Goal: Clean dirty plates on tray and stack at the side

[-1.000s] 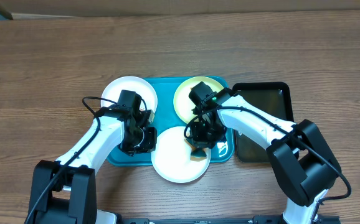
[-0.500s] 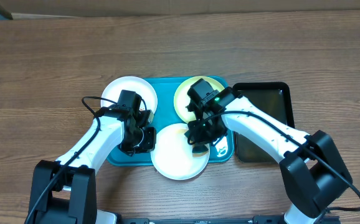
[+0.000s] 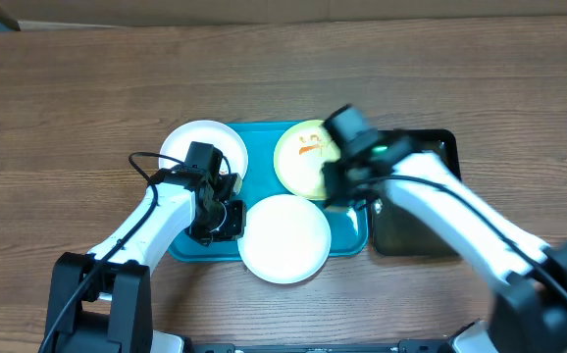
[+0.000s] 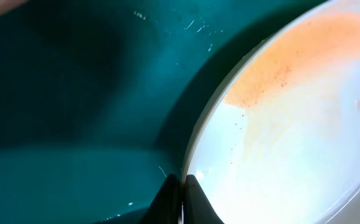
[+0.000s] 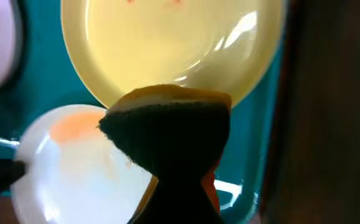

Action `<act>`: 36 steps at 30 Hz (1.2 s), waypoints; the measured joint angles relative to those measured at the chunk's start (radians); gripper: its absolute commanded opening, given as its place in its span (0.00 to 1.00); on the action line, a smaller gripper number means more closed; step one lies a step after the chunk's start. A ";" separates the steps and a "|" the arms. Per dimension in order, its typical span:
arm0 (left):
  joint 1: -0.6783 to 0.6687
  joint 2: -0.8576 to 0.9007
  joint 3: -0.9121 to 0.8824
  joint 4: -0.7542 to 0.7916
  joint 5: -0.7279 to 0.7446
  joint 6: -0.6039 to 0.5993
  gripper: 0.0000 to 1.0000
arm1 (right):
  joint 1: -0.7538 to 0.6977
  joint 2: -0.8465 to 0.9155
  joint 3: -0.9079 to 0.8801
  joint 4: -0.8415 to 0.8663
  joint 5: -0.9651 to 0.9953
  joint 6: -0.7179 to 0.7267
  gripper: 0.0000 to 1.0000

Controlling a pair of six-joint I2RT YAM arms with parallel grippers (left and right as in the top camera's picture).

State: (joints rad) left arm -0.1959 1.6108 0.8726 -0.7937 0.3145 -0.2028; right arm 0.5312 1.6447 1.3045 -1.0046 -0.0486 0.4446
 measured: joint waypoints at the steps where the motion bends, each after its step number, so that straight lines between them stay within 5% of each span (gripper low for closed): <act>1: 0.000 0.000 0.000 0.010 0.000 0.000 0.04 | -0.050 -0.046 0.001 -0.029 0.003 0.004 0.04; 6: 0.000 0.000 0.000 0.029 0.007 -0.002 0.24 | -0.341 -0.167 0.005 -0.155 0.026 -0.008 0.04; 11: 0.000 0.000 0.000 0.043 0.007 -0.005 0.24 | -0.503 -0.163 0.005 -0.219 0.031 -0.057 0.04; 20: -0.031 0.000 0.000 0.043 -0.008 -0.005 0.25 | -0.536 -0.163 -0.002 -0.217 0.029 -0.094 0.04; 36: -0.077 0.000 -0.018 0.047 -0.024 -0.005 0.21 | -0.536 -0.148 -0.573 0.444 -0.272 -0.106 0.04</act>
State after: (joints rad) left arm -0.2733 1.6108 0.8551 -0.7471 0.2905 -0.2073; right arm -0.0051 1.4963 0.7311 -0.5602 -0.3206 0.3386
